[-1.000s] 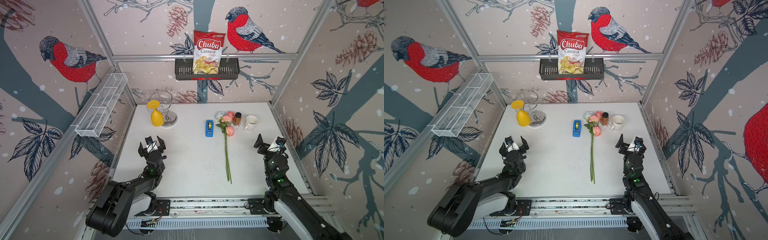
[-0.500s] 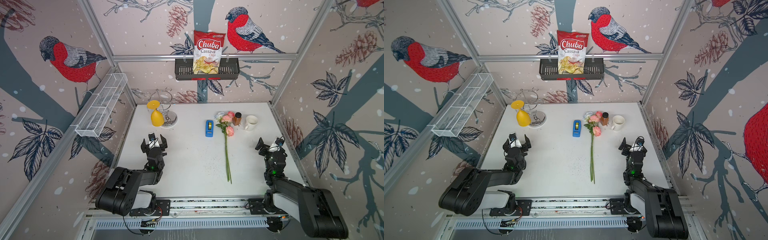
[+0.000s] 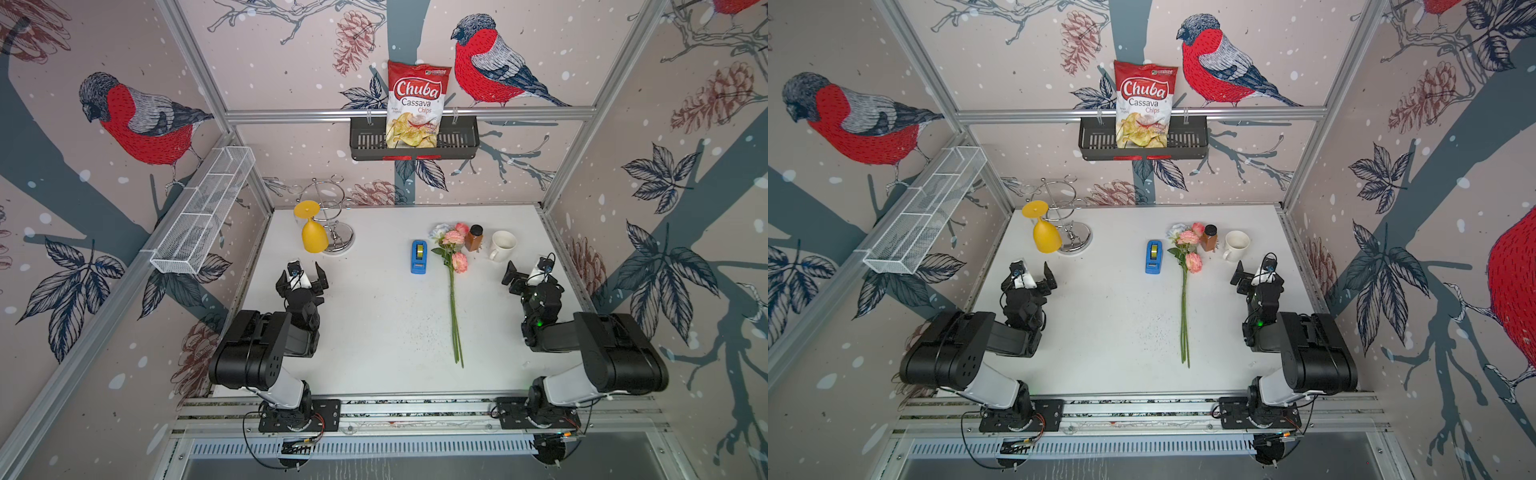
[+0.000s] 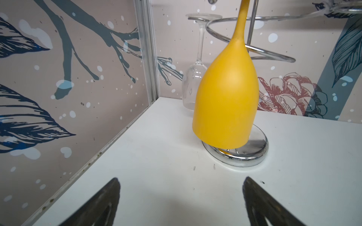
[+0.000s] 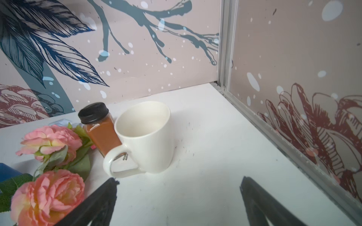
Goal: Wrap bouquets with tape
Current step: Reset both arms
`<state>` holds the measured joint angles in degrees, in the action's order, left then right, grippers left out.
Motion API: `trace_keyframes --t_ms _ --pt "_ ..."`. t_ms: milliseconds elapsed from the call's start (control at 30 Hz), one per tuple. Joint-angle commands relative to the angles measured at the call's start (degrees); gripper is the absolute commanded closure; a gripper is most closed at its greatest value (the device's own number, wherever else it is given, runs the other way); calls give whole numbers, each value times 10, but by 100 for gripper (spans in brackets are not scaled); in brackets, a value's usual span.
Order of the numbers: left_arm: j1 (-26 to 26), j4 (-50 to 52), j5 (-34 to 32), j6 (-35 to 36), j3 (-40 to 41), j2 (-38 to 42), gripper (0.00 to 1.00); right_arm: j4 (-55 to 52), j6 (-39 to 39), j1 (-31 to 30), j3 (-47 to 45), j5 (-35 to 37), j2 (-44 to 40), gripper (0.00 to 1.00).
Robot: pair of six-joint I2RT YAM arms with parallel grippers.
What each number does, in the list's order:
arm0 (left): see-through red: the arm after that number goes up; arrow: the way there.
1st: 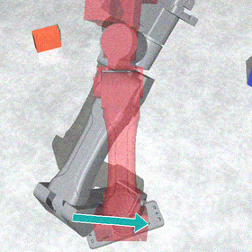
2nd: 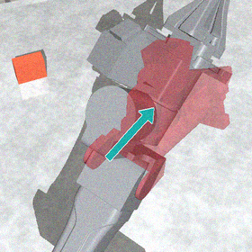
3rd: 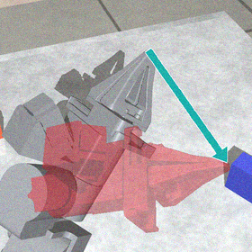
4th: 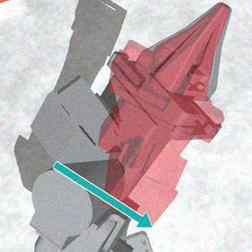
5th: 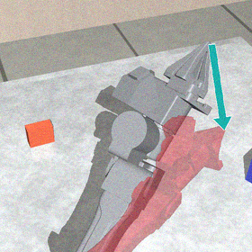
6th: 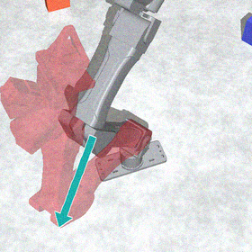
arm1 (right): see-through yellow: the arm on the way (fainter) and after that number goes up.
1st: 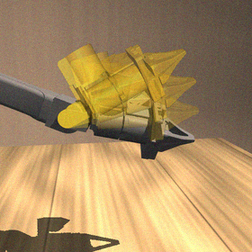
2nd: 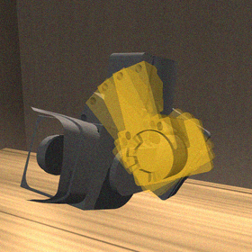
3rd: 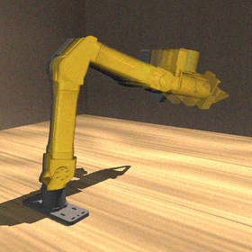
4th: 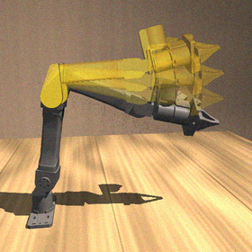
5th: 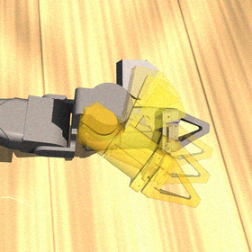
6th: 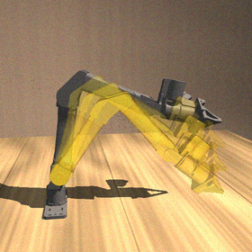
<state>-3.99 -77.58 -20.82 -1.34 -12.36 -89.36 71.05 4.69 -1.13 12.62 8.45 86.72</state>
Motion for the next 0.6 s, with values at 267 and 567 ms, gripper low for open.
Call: trace_keyframes --t_ms 267,567 --pt "-2 5 4 -4 -1 -1 3 -22 -1 -4 7 22 -7 0" --pt "-1 6 4 -3 -1 -1 3 -24 -1 1 8 12 -8 0"
